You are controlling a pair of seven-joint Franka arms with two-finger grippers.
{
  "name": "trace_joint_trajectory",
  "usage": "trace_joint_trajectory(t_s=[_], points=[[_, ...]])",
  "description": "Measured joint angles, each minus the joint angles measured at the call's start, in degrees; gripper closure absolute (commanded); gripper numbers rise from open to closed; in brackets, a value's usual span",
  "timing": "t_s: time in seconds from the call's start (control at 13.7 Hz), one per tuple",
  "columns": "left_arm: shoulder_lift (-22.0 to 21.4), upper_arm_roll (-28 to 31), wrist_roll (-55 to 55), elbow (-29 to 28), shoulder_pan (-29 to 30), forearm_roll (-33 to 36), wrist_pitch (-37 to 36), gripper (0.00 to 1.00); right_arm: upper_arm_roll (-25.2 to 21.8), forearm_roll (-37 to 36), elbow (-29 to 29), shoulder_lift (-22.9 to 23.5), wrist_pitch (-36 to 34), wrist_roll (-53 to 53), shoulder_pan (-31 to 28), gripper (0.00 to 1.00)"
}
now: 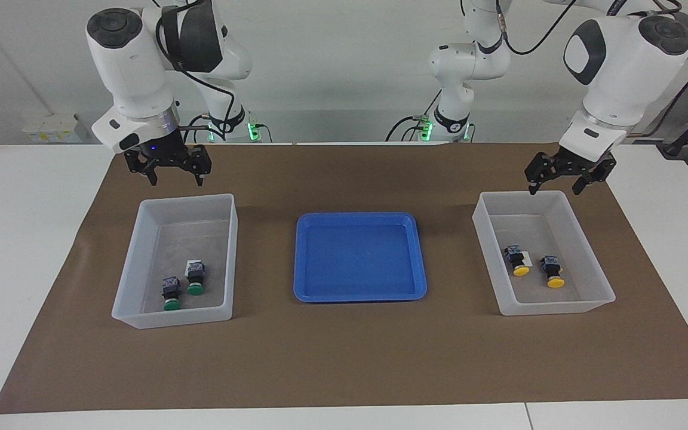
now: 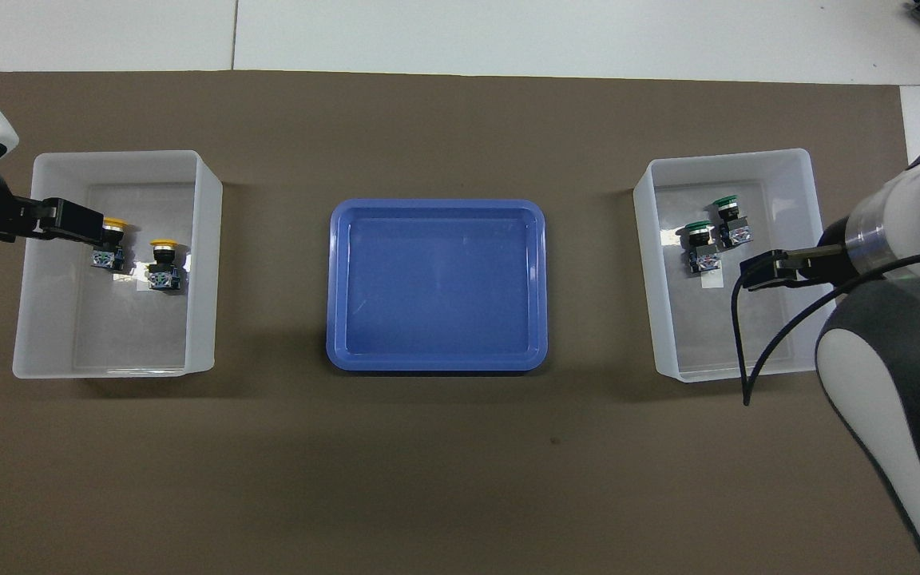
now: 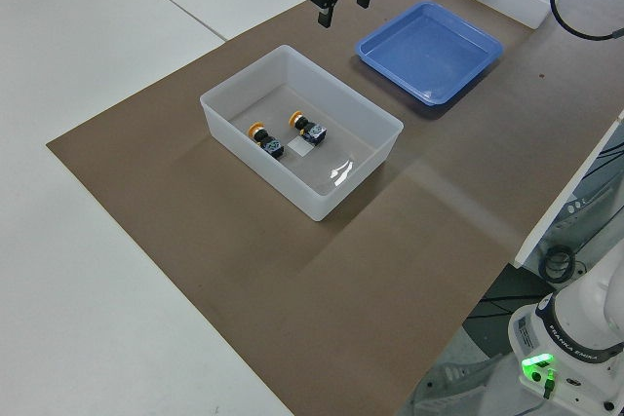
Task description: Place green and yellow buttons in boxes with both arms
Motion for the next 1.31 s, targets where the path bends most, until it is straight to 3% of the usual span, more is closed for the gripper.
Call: trace_joint_trajectory(t_s=[1.31], points=[[0.00,0.00,-0.01,0.00,0.00,0.00,0.00,0.00,-0.03,0.00,0.21,-0.04,2.54,0.00,-0.22,0.00]])
